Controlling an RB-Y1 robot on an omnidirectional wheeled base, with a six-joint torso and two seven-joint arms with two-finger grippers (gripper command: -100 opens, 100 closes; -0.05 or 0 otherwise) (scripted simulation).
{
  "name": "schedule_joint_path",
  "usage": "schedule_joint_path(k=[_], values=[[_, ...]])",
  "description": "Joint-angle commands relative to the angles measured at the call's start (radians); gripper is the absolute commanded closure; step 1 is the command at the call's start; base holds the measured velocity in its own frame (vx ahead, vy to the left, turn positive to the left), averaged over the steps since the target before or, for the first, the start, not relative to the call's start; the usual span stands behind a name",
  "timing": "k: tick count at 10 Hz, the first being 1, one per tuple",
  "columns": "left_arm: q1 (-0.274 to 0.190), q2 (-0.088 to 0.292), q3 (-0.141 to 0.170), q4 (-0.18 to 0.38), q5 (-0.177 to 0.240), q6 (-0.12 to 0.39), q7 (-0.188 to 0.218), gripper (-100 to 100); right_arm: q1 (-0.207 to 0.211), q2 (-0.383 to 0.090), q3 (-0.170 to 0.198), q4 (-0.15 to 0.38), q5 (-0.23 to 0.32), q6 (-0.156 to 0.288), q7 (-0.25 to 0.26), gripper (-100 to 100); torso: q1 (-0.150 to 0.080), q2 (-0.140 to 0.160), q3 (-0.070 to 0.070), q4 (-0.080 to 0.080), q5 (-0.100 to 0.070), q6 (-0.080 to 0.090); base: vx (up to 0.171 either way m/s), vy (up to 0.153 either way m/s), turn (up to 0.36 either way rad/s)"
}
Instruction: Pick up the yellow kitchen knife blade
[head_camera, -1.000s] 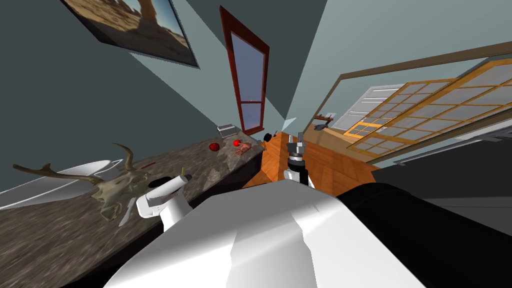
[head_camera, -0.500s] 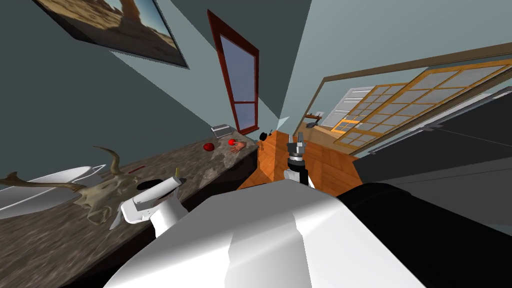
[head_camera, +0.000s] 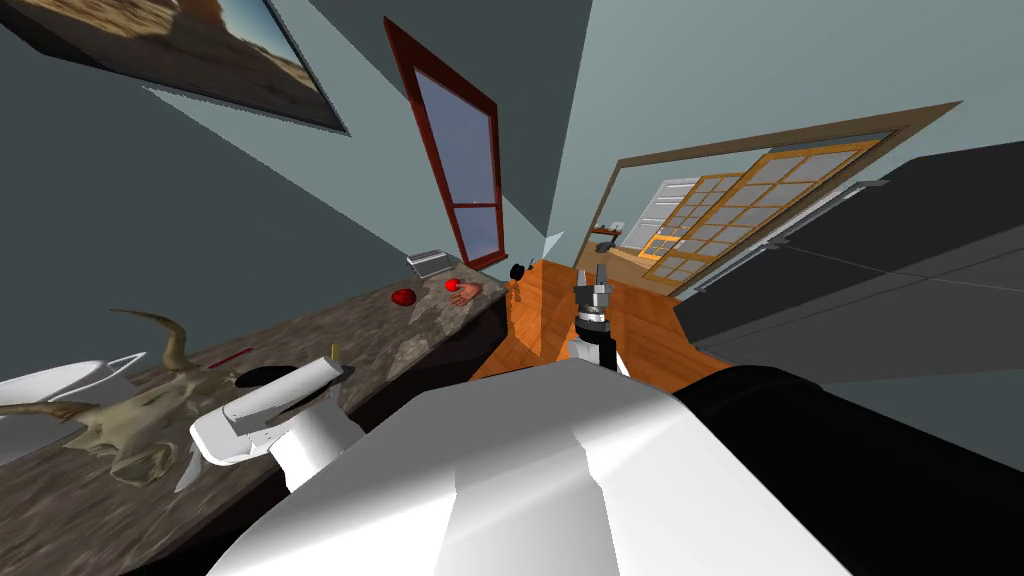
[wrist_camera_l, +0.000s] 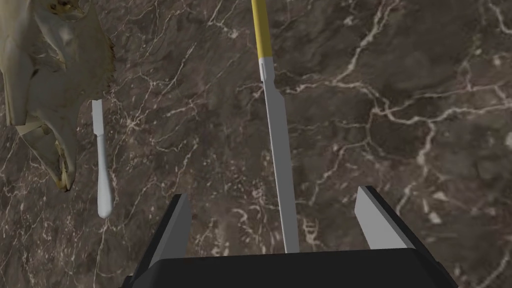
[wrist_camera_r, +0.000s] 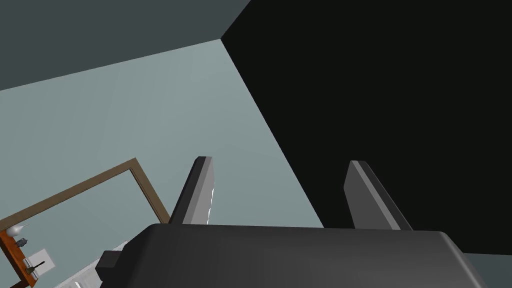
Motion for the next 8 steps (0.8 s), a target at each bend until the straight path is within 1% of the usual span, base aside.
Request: schedule_joint_path(k=[1,5,8], values=[[0.003,0.014,0.016,-0.007,-0.014,0.04,0.011,-100,0.0,0.0,0.0,0.0,0.0,0.0,0.0,0,0.0,0.0,0.0,0.0,0.0,0.0,-0.078,-0.031,-0.197],[-0.002,0.055,0.051,-0.013,-0.044,0.145,0.039,-100,0.0,0.0,0.0,0.0,0.0,0.0,0.0,0,0.002,-0.002,-0.001,0.0,0.0,0.0,-0.056,-0.009,-0.165],[-0.014,0.082,0.071,-0.005,-0.068,0.226,0.067,-100,0.0,0.0,0.0,0.0,0.0,0.0,0.0,0,0.005,-0.002,-0.001,0.0,0.001,-0.001,-0.045,0.026,-0.173]])
